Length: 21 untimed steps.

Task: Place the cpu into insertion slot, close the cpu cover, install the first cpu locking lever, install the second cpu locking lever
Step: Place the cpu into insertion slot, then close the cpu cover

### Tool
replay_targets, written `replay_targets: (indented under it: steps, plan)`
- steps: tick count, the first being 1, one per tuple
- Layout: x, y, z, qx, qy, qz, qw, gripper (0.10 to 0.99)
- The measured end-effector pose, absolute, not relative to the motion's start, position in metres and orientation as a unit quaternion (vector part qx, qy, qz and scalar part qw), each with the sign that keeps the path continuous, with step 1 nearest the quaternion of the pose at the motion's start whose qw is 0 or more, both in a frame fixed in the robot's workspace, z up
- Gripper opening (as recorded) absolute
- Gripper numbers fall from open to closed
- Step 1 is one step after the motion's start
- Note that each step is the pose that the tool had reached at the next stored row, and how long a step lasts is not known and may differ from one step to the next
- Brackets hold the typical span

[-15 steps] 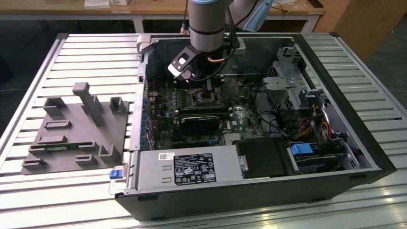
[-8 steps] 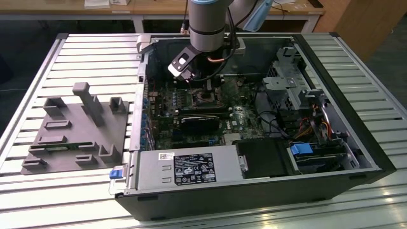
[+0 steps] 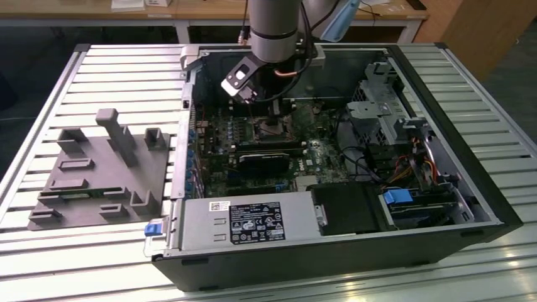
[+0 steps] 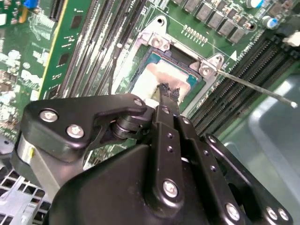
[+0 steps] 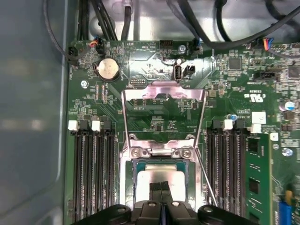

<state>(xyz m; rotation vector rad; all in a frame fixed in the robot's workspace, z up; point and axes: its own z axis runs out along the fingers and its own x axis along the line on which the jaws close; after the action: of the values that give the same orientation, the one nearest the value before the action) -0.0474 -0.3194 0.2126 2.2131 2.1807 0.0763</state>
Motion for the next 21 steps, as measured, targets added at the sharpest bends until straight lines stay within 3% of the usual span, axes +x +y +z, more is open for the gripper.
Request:
replay_targets:
  steps: [9, 21]
  plan:
    - [-0.047, -0.319, 0.246, 0.712, 0.702, 0.026, 0.019, 0.102]
    - [-0.047, -0.319, 0.248, 0.712, 0.702, 0.026, 0.02, 0.102]
